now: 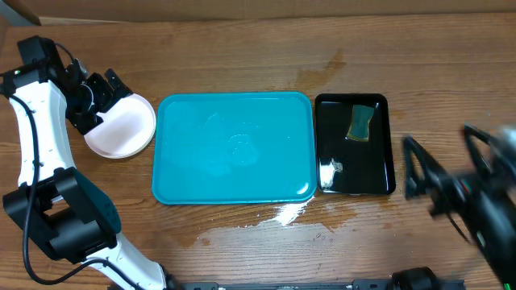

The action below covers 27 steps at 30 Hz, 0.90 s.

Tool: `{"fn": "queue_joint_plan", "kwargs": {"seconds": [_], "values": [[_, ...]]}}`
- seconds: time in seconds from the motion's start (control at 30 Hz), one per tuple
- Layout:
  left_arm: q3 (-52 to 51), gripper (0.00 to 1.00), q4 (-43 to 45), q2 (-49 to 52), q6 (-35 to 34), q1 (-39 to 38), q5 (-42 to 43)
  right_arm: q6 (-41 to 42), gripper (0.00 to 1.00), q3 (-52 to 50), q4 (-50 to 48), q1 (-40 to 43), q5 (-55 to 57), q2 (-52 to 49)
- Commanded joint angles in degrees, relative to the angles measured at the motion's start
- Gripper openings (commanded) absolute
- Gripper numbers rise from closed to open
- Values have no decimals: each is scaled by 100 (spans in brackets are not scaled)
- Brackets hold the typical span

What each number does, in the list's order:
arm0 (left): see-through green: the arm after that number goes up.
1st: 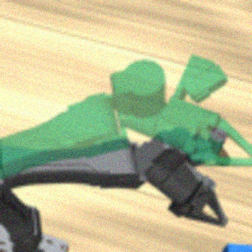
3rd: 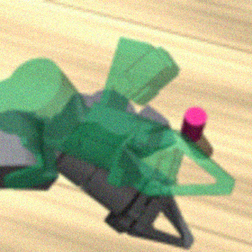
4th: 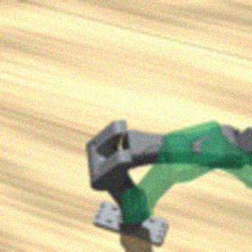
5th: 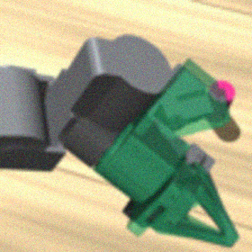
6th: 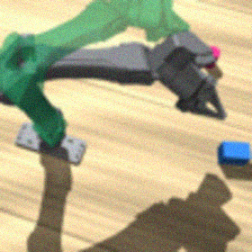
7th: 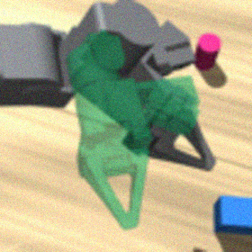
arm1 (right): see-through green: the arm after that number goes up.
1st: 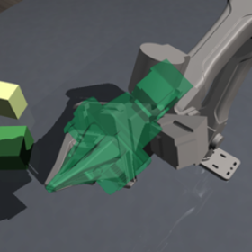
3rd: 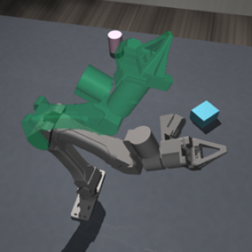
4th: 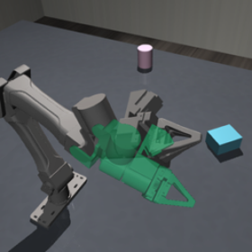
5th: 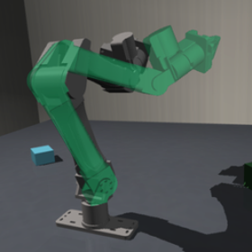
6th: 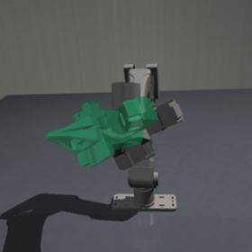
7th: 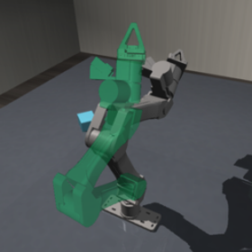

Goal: Clean dirty plates on tray and stack at the side

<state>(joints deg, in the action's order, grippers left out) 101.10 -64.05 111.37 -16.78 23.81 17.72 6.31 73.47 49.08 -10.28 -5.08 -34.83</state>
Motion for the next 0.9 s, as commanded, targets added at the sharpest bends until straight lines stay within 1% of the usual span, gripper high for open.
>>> {"fn": "queue_joint_plan", "kwargs": {"seconds": [0.0,0.13,0.2,0.37,0.43,0.53,0.63,0.87], "values": [[142,100,2,-111,-15,4,-37,-538,100,-848,-643,153,162,931],[142,100,2,-111,-15,4,-37,-614,100,-2514,-2232,470,155,2291],[144,100,2,-111,-15,4,-37,-577,100,-3346,-3032,645,87,2758],[144,100,2,-111,-15,4,-37,-15,100,-5125,-5047,824,72,3287],[144,100,2,-111,-15,4,-37,170,100,-5683,-5696,848,70,3401],[142,100,2,-111,-15,4,-35,295,100,-6286,-6384,848,68,3467],[142,100,2,-111,-15,4,-37,339,100,-6662,-6649,850,72,3467],[144,100,2,-111,-15,4,-37,341,100,-7224,-6566,914,68,3467]]}}
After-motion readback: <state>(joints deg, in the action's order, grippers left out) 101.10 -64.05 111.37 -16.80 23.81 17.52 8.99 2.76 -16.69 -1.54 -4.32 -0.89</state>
